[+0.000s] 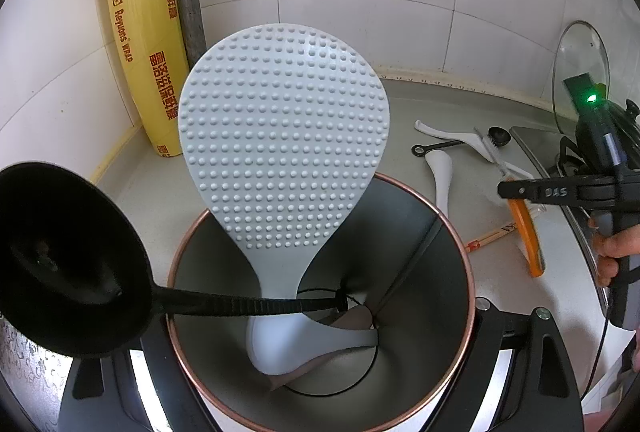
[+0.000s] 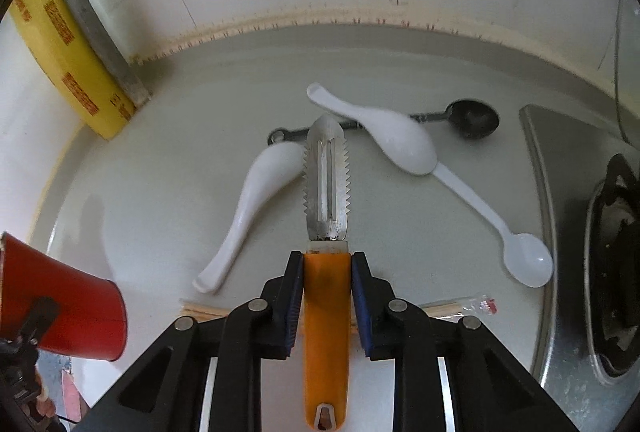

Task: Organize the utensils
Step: 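Close the right gripper on the orange handle, then lift the orange scaler and carry it toward the red holder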

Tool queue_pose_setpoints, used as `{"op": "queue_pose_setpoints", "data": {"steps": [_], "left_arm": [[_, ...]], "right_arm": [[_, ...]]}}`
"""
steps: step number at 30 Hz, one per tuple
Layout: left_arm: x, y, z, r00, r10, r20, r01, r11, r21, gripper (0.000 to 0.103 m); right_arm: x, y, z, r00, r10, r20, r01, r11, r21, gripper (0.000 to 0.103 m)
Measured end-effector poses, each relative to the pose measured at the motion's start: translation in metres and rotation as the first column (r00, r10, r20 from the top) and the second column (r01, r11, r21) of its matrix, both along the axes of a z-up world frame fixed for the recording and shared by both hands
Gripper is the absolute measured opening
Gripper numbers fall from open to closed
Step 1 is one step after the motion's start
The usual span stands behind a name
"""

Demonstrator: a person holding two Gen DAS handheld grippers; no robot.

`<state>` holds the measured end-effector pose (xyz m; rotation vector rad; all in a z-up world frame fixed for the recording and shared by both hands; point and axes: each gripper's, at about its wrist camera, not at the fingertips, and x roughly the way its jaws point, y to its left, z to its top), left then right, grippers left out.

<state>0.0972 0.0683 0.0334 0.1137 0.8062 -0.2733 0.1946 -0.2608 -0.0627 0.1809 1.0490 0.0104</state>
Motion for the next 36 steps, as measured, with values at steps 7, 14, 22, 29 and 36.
{"op": "queue_pose_setpoints", "data": {"steps": [7,14,22,29,36], "left_arm": [[0.0,0.0,0.0,1.0,-0.001,-0.001,0.001,1.0,0.0,0.09],[0.001,0.0,-0.001,1.0,0.0,-0.002,0.0,1.0,0.001,0.09],[0.001,0.0,-0.001,1.0,-0.001,-0.003,0.001,1.0,-0.004,0.09],[0.001,0.004,-0.001,1.0,0.0,-0.004,0.0,1.0,-0.018,0.09],[0.0,0.008,-0.001,1.0,0.0,-0.003,0.0,0.999,-0.033,0.09]], "right_arm": [[-0.017,0.005,0.028,0.996,0.002,0.09,-0.003,1.0,0.011,0.025],[-0.034,0.015,0.066,0.974,0.02,0.227,-0.028,0.999,0.031,0.025],[-0.041,0.045,0.109,0.925,0.102,0.365,-0.123,0.992,0.036,0.025],[-0.039,0.081,0.128,0.886,0.19,0.422,-0.234,0.971,0.055,0.025],[-0.039,0.114,0.147,0.822,0.27,0.501,-0.351,0.933,0.073,0.025]]}}
